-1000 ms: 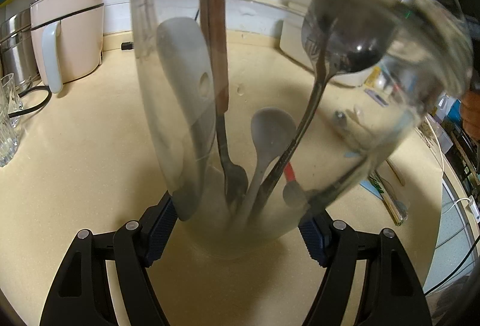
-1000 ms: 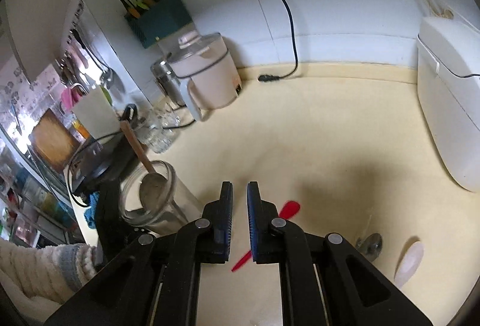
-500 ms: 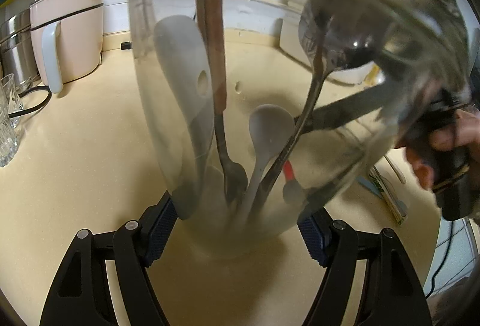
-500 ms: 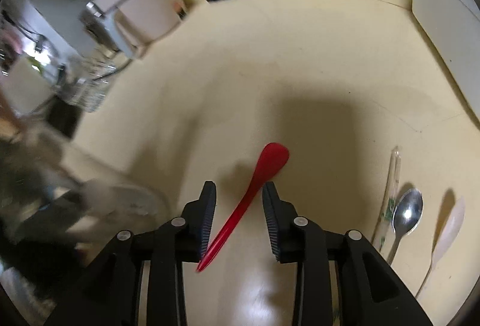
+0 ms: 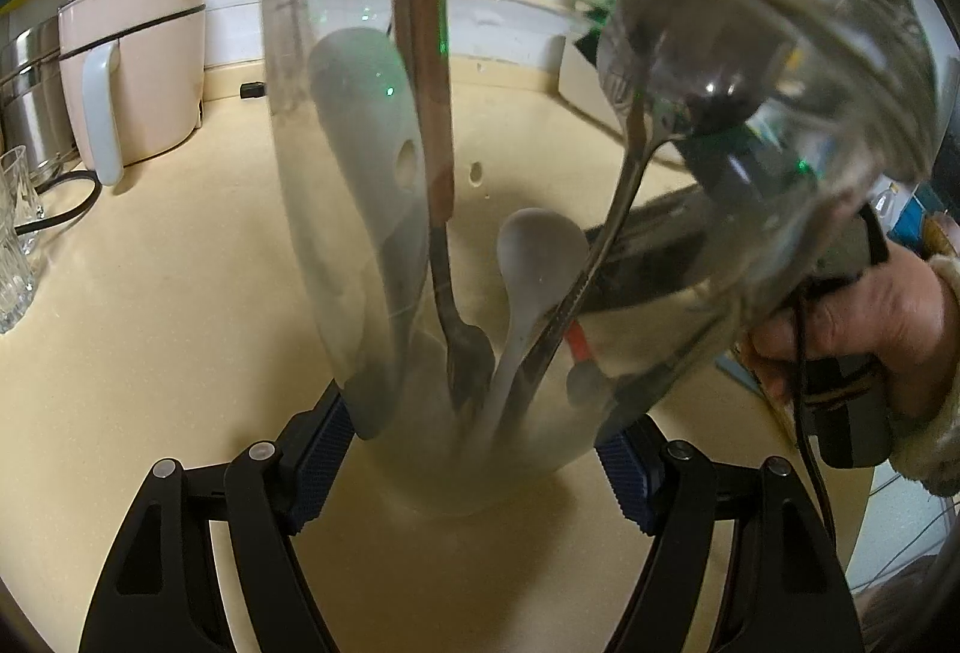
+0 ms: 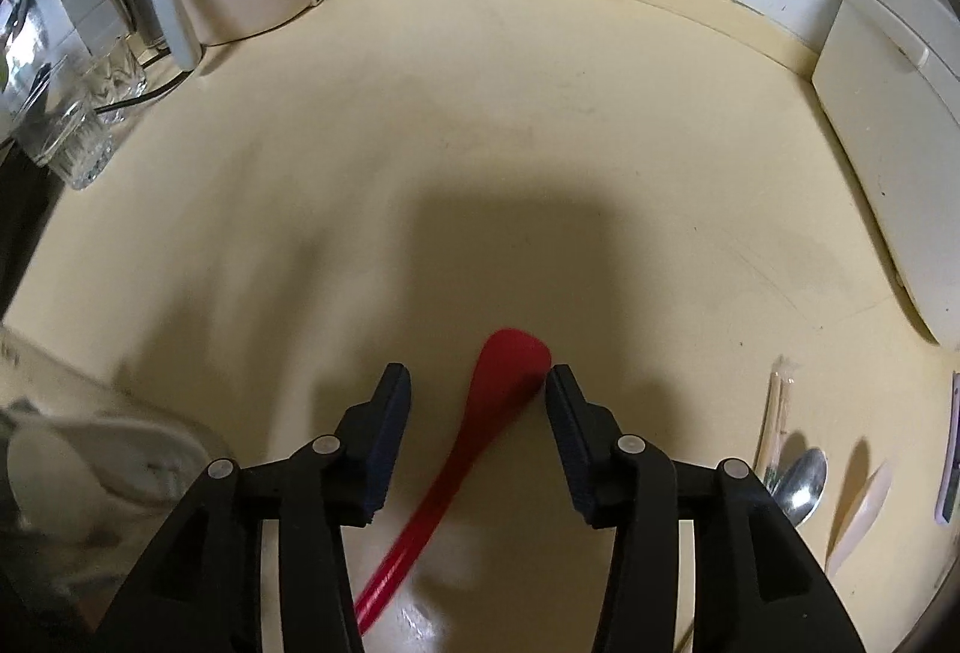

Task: Organize utensils

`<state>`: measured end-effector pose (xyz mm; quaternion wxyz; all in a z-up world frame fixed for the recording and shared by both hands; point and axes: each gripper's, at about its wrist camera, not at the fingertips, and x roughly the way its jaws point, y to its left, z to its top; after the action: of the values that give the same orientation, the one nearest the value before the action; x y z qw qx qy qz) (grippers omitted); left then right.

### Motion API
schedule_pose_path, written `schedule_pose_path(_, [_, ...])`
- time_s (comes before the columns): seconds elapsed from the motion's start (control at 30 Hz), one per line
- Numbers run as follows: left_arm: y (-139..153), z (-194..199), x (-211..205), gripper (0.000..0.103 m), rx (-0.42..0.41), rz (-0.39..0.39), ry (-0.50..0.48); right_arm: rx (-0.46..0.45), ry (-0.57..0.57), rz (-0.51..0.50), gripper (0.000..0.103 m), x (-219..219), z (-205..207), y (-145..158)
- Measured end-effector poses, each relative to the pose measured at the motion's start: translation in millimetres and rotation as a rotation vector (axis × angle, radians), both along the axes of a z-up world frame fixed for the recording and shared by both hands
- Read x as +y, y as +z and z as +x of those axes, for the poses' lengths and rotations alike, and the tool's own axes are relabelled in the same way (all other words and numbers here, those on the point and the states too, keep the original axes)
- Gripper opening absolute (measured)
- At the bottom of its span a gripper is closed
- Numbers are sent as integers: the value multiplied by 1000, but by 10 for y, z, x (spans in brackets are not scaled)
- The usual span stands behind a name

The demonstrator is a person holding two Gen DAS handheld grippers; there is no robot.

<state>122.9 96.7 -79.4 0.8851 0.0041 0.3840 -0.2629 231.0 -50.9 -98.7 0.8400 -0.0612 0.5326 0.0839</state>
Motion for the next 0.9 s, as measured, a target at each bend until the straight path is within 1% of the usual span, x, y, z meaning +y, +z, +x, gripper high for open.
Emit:
schedule_pose_path(0.03, [0,-16,10,78,1,-2,0,2,10,1,23,-5,-25,6])
schedule_pose_path(0.07, [0,-4,19,78,2,-4,0,8,15,4,14,-5,-48,13])
schedule_pose_path(0.17, [1,25,57,78,5,-8,1,27,24,56,14,-120,-161,29])
schedule_pose_path(0.27, [-7,37,107,78,6,-10,2,48,3,143,14,-295,-287,41])
schedule_pose_path(0.33, [-6,35,105,78,6,-10,3,47,-20,205,14,-433,-372,72])
schedule_pose_path(0.47, [-5,35,113,78,6,-10,3,21,-79,354,14,-709,-534,215])
schedule_pose_path(0.5, [-6,37,100,78,6,-9,3,5,-99,403,14,-788,-582,277])
schedule_pose_path(0.57, [-5,36,107,78,6,-9,3,-26,-120,466,14,-891,-650,397])
schedule_pose_path(0.67, [-6,38,99,78,6,-9,3,-83,-131,493,14,-959,-732,588])
schedule_pose_path(0.77, [-6,38,106,78,6,-9,3,-144,-133,499,14,-999,-783,812])
schedule_pose_path(0.87, [-5,39,105,78,6,-8,3,-203,-120,510,14,-1021,-848,1039])
schedule_pose_path(0.9, [-6,40,98,78,6,-9,3,-231,-107,516,14,-1001,-869,1160])
